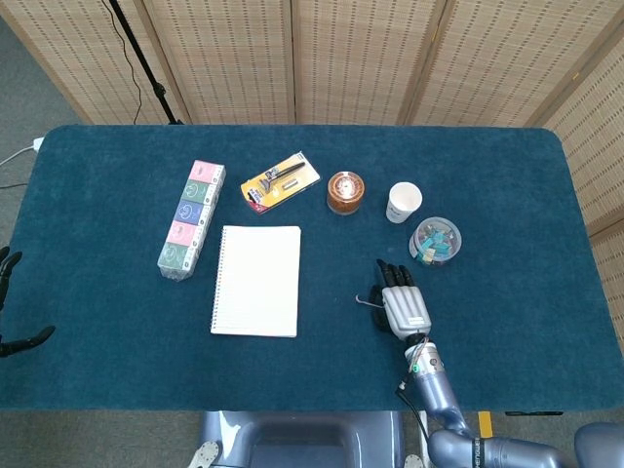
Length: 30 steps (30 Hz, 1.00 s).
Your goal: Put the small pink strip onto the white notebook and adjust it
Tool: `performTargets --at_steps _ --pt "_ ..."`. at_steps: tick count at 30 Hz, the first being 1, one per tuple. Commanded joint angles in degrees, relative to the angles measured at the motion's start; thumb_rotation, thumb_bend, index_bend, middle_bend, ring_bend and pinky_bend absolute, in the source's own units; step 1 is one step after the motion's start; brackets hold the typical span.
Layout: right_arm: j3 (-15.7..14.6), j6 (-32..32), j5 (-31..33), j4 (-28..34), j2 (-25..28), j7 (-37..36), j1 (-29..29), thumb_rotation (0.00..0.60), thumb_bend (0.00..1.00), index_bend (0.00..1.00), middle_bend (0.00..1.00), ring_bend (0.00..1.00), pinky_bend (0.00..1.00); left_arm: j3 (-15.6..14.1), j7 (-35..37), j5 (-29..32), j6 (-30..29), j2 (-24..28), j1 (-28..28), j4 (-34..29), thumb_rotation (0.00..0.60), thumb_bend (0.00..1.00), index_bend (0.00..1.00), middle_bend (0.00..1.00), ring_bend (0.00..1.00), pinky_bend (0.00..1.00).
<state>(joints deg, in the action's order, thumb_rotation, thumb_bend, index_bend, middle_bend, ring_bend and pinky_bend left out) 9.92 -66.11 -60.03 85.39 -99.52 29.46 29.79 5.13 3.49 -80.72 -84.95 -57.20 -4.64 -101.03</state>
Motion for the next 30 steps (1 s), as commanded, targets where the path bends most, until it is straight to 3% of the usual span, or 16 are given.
performTargets --at_steps 1,30 --pt "0.0 -0.4 -0.5 -0.5 -0.3 -0.4 0.0 0.6 0.51 0.49 0.0 0.0 0.0 0.0 0.0 0.0 0.0 0.0 0.0 0.0 0.6 0.0 0.0 0.0 0.0 0.0" --pt "-0.3 -1.6 -2.7 -4.5 -3.4 -0.6 0.2 0.6 0.53 0.57 0.0 0.0 0.01 0.1 0.6 0.0 0.0 0.2 0.2 -0.1 0.6 0.0 0.0 0.0 0.0 0.0"
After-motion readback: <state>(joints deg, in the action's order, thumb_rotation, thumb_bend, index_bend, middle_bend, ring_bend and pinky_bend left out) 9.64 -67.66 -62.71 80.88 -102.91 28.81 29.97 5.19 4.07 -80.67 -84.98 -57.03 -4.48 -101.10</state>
